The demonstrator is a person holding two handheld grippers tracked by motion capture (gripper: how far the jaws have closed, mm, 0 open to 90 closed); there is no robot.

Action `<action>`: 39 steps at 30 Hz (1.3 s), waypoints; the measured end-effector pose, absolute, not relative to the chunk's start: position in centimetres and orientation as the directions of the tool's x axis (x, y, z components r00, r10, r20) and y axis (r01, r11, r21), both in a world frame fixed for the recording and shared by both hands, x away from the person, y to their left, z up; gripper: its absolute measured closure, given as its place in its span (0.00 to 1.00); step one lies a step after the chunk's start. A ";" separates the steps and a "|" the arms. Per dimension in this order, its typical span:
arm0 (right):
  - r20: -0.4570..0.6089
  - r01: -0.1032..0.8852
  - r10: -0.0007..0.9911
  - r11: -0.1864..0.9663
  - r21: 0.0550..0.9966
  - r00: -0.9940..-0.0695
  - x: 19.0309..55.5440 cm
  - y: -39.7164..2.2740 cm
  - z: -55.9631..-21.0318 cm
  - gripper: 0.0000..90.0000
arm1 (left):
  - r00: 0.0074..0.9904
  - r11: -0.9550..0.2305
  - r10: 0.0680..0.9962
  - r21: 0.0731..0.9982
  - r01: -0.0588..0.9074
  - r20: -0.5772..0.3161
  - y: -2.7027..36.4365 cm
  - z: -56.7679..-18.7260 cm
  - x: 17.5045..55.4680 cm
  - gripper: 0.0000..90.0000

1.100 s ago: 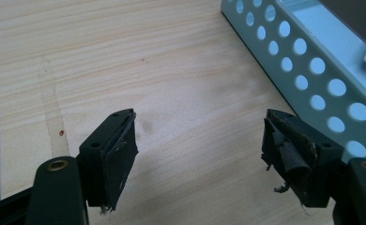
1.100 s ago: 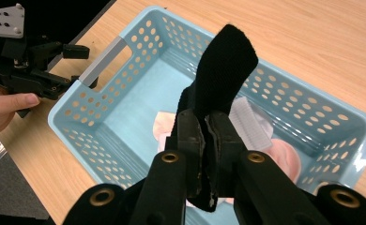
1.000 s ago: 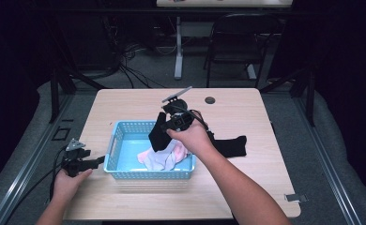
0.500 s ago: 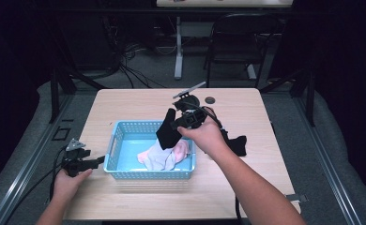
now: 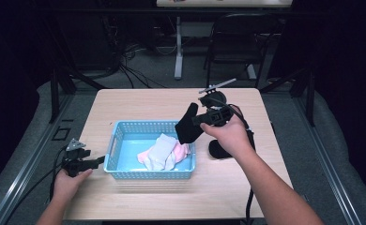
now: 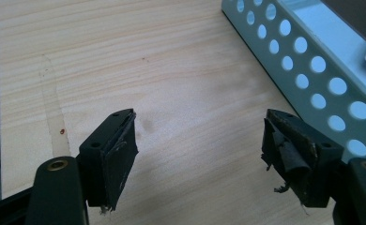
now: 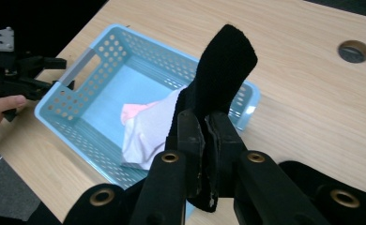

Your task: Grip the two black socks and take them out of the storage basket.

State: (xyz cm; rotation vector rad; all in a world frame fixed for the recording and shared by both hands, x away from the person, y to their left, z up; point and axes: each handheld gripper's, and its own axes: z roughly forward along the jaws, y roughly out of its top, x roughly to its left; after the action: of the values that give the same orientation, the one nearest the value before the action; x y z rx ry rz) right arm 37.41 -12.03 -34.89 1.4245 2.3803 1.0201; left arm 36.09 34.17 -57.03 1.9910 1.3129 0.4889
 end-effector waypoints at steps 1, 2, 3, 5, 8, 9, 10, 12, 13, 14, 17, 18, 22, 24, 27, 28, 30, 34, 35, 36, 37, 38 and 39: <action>0.177 0.711 0.843 0.294 0.638 -0.508 37.3 -12.8 -34.9 0.94 | 0.417 -0.248 0.907 0.722 0.646 -0.061 34.2 -57.0 36.1 0.29; 0.177 0.713 0.847 0.289 0.638 -0.502 37.3 -13.1 -34.9 0.94 | 0.417 -0.248 0.907 0.722 0.646 -0.062 34.1 -57.0 36.1 0.29; 0.177 0.716 0.851 0.284 0.638 -0.495 37.3 -13.4 -35.0 0.94 | 0.416 -0.248 0.907 0.722 0.646 -0.061 34.2 -57.0 36.1 0.29; 0.174 0.721 0.858 0.277 0.636 -0.483 37.3 -14.1 -35.1 0.94 | 0.416 -0.247 0.908 0.722 0.646 -0.061 34.1 -57.1 36.1 0.29; 0.175 0.725 0.865 0.266 0.635 -0.471 37.3 -14.6 -35.3 0.94 | 0.415 -0.248 0.908 0.722 0.646 -0.060 34.1 -57.1 36.1 0.29; 0.173 0.732 0.871 0.261 0.629 -0.459 37.3 -15.1 -35.7 0.94 | 0.416 -0.248 0.908 0.722 0.646 -0.060 34.1 -57.1 36.1 0.29; 0.170 0.737 0.876 0.259 0.624 -0.452 37.3 -15.4 -35.9 0.94 | 0.416 -0.249 0.908 0.722 0.646 -0.060 34.1 -57.1 36.1 0.29; 0.170 0.742 0.879 0.255 0.621 -0.445 37.4 -15.6 -36.2 0.94 | 0.415 -0.249 0.908 0.722 0.646 -0.059 34.1 -57.1 36.1 0.29; 0.173 0.748 0.885 0.245 0.616 -0.432 37.5 -16.0 -36.7 0.94 | 0.415 -0.248 0.908 0.722 0.646 -0.059 34.1 -57.1 36.1 0.29; 0.173 0.748 0.885 0.245 0.616 -0.432 37.5 -16.0 -36.7 0.94 | 0.415 -0.248 0.908 0.722 0.646 -0.059 34.1 -57.1 36.1 0.29; 0.187 0.767 0.896 0.219 0.603 -0.402 38.0 -16.9 -37.7 0.94 | 0.415 -0.249 0.908 0.721 0.646 -0.058 34.1 -57.1 36.1 0.29; 0.187 0.767 0.896 0.219 0.603 -0.402 38.0 -16.9 -37.7 0.94 | 0.415 -0.249 0.908 0.721 0.646 -0.058 34.1 -57.1 36.1 0.29; 0.190 0.781 0.906 0.203 0.591 -0.379 38.3 -17.5 -38.8 0.94 | 0.415 -0.249 0.908 0.721 0.647 -0.059 34.1 -57.1 36.1 0.29; 0.188 0.784 0.909 0.199 0.589 -0.372 38.5 -17.8 -39.3 0.94 | 0.416 -0.250 0.908 0.720 0.647 -0.058 34.1 -57.1 36.1 0.29; 0.184 0.797 0.918 0.191 0.573 -0.352 38.9 -18.3 -40.7 0.94 | 0.416 -0.250 0.908 0.720 0.648 -0.059 34.1 -57.1 36.1 0.29; 0.184 0.797 0.918 0.191 0.573 -0.352 38.9 -18.3 -40.7 0.94 | 0.416 -0.252 0.907 0.719 0.648 -0.058 34.1 -57.1 36.1 0.29; 0.187 0.808 0.923 0.182 0.560 -0.337 39.2 -18.6 -41.6 0.94 | 0.417 -0.252 0.907 0.719 0.648 -0.057 34.1 -57.1 36.1 0.29; 0.179 0.826 0.934 0.169 0.537 -0.308 39.7 -19.3 -43.1 0.94 | 0.416 -0.251 0.908 0.719 0.648 -0.058 34.1 -57.1 36.1 0.29; 0.178 0.830 0.938 0.163 0.533 -0.298 39.8 -19.5 -43.5 0.94 | 0.416 -0.252 0.907 0.719 0.648 -0.058 34.1 -57.1 36.1 0.29; 0.178 0.830 0.938 0.163 0.533 -0.298 39.8 -19.5 -43.5 0.94 | 0.416 -0.252 0.907 0.719 0.648 -0.058 34.1 -57.1 36.1 0.29; 0.182 0.835 0.940 0.152 0.528 -0.287 39.9 -19.8 -43.9 0.94 | 0.416 -0.251 0.908 0.719 0.648 -0.058 34.1 -57.1 36.1 0.29; 0.187 0.844 0.944 0.140 0.518 -0.272 40.1 -20.3 -44.6 0.94 | 0.416 -0.251 0.908 0.719 0.648 -0.058 34.1 -57.1 36.1 0.29; 0.181 0.849 0.947 0.140 0.510 -0.265 40.2 -20.7 -44.9 0.94 | 0.416 -0.252 0.907 0.718 0.648 -0.057 34.1 -57.1 36.1 0.29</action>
State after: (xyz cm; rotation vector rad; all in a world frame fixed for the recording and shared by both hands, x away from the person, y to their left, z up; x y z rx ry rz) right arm 40.21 -20.65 -44.92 1.7798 2.2248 0.7911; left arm 36.10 34.11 -57.13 1.9968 1.3157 0.4905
